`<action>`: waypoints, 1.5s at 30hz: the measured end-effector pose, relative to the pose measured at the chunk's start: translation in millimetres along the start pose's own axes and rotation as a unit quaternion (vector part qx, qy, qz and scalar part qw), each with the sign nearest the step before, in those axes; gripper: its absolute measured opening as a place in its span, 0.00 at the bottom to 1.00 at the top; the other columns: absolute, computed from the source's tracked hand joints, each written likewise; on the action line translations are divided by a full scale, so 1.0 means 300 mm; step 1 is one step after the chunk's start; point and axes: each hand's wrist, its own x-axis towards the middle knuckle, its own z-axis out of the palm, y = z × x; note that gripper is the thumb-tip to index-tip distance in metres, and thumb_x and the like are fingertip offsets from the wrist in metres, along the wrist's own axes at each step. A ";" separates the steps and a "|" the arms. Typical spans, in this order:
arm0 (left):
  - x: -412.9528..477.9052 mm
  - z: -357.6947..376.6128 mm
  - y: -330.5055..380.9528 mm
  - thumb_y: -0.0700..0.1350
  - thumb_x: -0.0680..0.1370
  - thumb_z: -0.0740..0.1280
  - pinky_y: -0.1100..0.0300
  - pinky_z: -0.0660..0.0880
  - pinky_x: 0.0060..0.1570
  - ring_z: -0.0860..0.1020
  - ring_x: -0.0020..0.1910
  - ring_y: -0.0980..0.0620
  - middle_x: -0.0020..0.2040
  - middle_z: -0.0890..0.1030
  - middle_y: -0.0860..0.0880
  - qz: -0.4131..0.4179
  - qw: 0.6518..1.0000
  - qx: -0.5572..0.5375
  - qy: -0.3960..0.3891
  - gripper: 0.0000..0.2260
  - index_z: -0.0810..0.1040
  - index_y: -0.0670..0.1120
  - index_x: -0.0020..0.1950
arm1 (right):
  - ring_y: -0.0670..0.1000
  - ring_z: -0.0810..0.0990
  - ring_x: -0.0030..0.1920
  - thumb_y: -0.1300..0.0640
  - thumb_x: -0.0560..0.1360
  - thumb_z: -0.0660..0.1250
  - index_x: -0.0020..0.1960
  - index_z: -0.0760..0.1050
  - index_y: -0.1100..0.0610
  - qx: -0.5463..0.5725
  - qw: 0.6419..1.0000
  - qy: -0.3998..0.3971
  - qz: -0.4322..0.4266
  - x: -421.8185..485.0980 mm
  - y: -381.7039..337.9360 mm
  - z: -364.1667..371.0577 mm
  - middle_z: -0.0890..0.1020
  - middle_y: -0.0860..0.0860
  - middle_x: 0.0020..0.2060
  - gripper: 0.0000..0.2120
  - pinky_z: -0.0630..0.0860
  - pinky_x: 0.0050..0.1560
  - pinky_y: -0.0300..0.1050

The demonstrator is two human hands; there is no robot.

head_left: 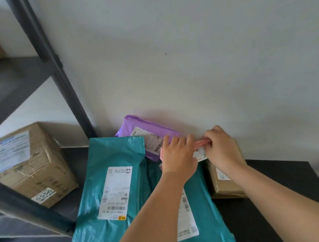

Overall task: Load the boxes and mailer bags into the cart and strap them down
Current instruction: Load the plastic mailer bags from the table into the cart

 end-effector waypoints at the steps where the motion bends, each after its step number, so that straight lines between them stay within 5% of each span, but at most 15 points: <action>1: 0.006 -0.001 0.012 0.48 0.70 0.71 0.49 0.69 0.61 0.79 0.50 0.46 0.47 0.82 0.50 -0.003 1.000 -0.007 0.002 0.14 0.75 0.48 0.54 | 0.51 0.77 0.40 0.62 0.78 0.63 0.47 0.77 0.56 0.014 1.000 0.011 -0.004 -0.011 0.007 -0.018 0.73 0.48 0.48 0.05 0.74 0.39 0.46; 4: 0.017 -0.027 0.066 0.39 0.64 0.75 0.57 0.75 0.41 0.79 0.33 0.47 0.32 0.80 0.51 -0.010 0.999 -0.031 -0.002 0.09 0.78 0.48 0.38 | 0.49 0.79 0.42 0.64 0.78 0.63 0.46 0.78 0.55 0.039 0.998 0.049 -0.017 -0.052 0.036 -0.059 0.73 0.46 0.49 0.07 0.77 0.44 0.47; 7: 0.020 -0.037 0.131 0.34 0.59 0.77 0.60 0.71 0.29 0.75 0.24 0.48 0.25 0.76 0.51 -0.029 0.997 -0.057 0.033 0.13 0.76 0.47 0.31 | 0.49 0.80 0.46 0.63 0.78 0.64 0.59 0.76 0.54 0.046 0.993 0.105 -0.021 -0.098 0.087 -0.097 0.69 0.48 0.66 0.11 0.79 0.45 0.47; 10: 0.024 -0.032 0.189 0.36 0.68 0.75 0.58 0.69 0.30 0.76 0.28 0.47 0.29 0.78 0.50 -0.070 0.991 -0.096 0.068 0.08 0.77 0.45 0.36 | 0.46 0.78 0.46 0.62 0.76 0.69 0.69 0.65 0.49 0.034 0.983 0.178 -0.004 -0.131 0.149 -0.152 0.61 0.48 0.73 0.25 0.80 0.37 0.43; 13: 0.048 -0.028 0.251 0.41 0.78 0.66 0.57 0.68 0.33 0.77 0.36 0.45 0.39 0.79 0.48 -0.136 0.970 -0.185 0.085 0.02 0.76 0.44 0.45 | 0.43 0.76 0.48 0.57 0.75 0.71 0.72 0.62 0.48 0.072 0.972 0.213 0.067 -0.155 0.225 -0.200 0.65 0.48 0.71 0.30 0.77 0.39 0.41; 20: 0.022 -0.036 0.504 0.45 0.82 0.58 0.63 0.66 0.32 0.73 0.38 0.52 0.41 0.73 0.54 -0.145 0.948 -0.282 0.008 0.04 0.65 0.50 0.48 | 0.51 0.74 0.64 0.43 0.74 0.71 0.76 0.58 0.47 0.237 0.946 0.037 0.219 -0.277 0.415 -0.266 0.70 0.48 0.70 0.36 0.71 0.58 0.48; 26: -0.066 -0.017 0.809 0.45 0.83 0.58 0.64 0.70 0.36 0.75 0.40 0.54 0.45 0.75 0.51 -0.130 0.910 -0.382 -0.089 0.02 0.68 0.48 0.52 | 0.50 0.79 0.59 0.50 0.74 0.72 0.69 0.67 0.50 0.344 0.904 0.027 0.251 -0.460 0.614 -0.396 0.79 0.46 0.60 0.27 0.77 0.54 0.46; 31: -0.149 0.036 1.077 0.43 0.81 0.60 0.68 0.69 0.34 0.75 0.40 0.59 0.47 0.76 0.54 -0.162 0.854 -0.463 -0.170 0.06 0.72 0.48 0.57 | 0.46 0.79 0.52 0.53 0.75 0.72 0.64 0.72 0.51 0.362 0.886 0.057 0.285 -0.663 0.831 -0.483 0.79 0.45 0.54 0.19 0.72 0.41 0.36; 36: -0.238 0.092 1.346 0.41 0.79 0.60 0.63 0.73 0.38 0.78 0.47 0.51 0.52 0.79 0.50 -0.163 0.830 -0.479 -0.234 0.12 0.73 0.46 0.62 | 0.49 0.81 0.49 0.57 0.76 0.70 0.56 0.74 0.51 0.331 0.880 0.067 0.335 -0.868 1.068 -0.559 0.81 0.49 0.52 0.10 0.78 0.43 0.41; 42: -0.350 0.153 1.632 0.40 0.78 0.64 0.64 0.72 0.36 0.77 0.43 0.56 0.44 0.77 0.58 -0.157 0.806 -0.489 -0.294 0.08 0.72 0.53 0.52 | 0.56 0.81 0.55 0.61 0.76 0.70 0.62 0.76 0.60 0.315 0.862 0.068 0.391 -1.082 1.298 -0.657 0.82 0.54 0.55 0.15 0.79 0.57 0.56; 45: -0.390 0.168 1.744 0.42 0.76 0.68 0.63 0.72 0.36 0.77 0.43 0.55 0.43 0.76 0.59 -0.136 0.810 -0.478 -0.312 0.10 0.73 0.52 0.54 | 0.53 0.81 0.51 0.61 0.76 0.70 0.61 0.76 0.56 0.320 0.849 0.083 0.413 -1.155 1.389 -0.698 0.82 0.52 0.54 0.14 0.80 0.48 0.47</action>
